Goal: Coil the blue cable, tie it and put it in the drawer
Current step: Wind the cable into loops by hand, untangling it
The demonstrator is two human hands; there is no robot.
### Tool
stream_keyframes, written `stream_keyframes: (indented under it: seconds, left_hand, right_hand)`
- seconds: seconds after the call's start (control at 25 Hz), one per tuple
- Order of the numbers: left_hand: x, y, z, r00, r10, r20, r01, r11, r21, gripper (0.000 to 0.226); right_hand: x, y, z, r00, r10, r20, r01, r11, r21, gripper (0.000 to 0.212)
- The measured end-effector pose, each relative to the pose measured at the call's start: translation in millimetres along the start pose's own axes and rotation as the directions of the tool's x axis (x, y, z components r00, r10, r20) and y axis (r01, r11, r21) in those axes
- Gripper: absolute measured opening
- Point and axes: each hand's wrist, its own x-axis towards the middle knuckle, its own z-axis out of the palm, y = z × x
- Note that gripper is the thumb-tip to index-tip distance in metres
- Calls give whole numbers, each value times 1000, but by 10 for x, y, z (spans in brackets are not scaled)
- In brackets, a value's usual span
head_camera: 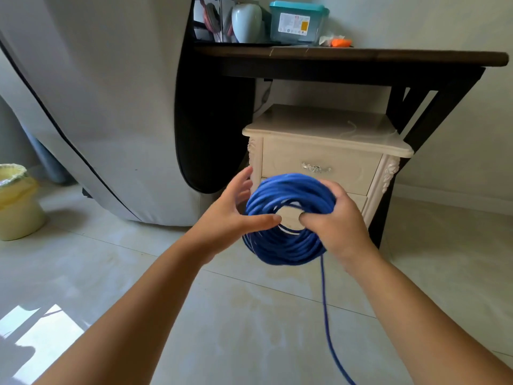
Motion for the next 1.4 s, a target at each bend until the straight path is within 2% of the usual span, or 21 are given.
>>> stream_keyframes:
  seconds: [0.04,0.12,0.2,0.28,0.4,0.56,0.68,0.8,0.92,1.04,1.16,1.28,1.4]
  left_hand:
    - [-10,22,14,998,67,17,-69,988,140,111]
    - [-27,16,98,970,200,138,-241,867,436,113]
    - [-29,-8,162,947,240,214,-320,769,553,108]
    - [-14,-35,172,949,251,191,-315,753,577,104]
    - [-6,-70,181,945,302,123,-313,737,598,91]
    - [-24,-80,206,948,314,44,-294,819,493,62]
    - [-19,-56,168,966,251,-58,-223,928,299,58]
    - [19,-36,115,965,124,-233,-123,992,19,54]
    - [42,-40,104,950,-8,-312,-57,978,-198,52]
    - [45,-60,178,954,-73,-290,-26,946,-324,52]
    - [30,-57,216,958,-100,-267,-18,914,-404,54]
    - [24,-72,235,983,-71,-167,-3,913,-408,61]
    - [-13,-67,165,999,-47,-2,43,926,-374,57]
  right_hand:
    - [-35,-20,-4,996,-63,58,73,980,-185,54]
    - [-110,-41,35,962,-124,242,222,872,-436,64]
    - [-155,-46,85,928,-145,342,309,814,-492,65]
    - [-174,-48,93,923,-182,340,339,801,-493,64]
    - [-187,-49,68,931,-177,321,314,836,-451,68]
    - [-141,-72,32,923,-140,359,295,856,-424,81]
    - [-64,-62,-95,924,-49,380,170,942,-291,92]
    - [-47,50,-102,937,17,349,29,992,-125,74]
    - [-109,180,81,963,52,265,-74,995,71,63]
    - [-133,208,242,984,71,162,-118,946,302,46]
    - [-79,209,234,979,107,172,-176,870,461,43]
    - [-35,223,185,978,131,164,-191,877,440,43]
    - [-17,218,158,979,149,143,-194,901,389,48]
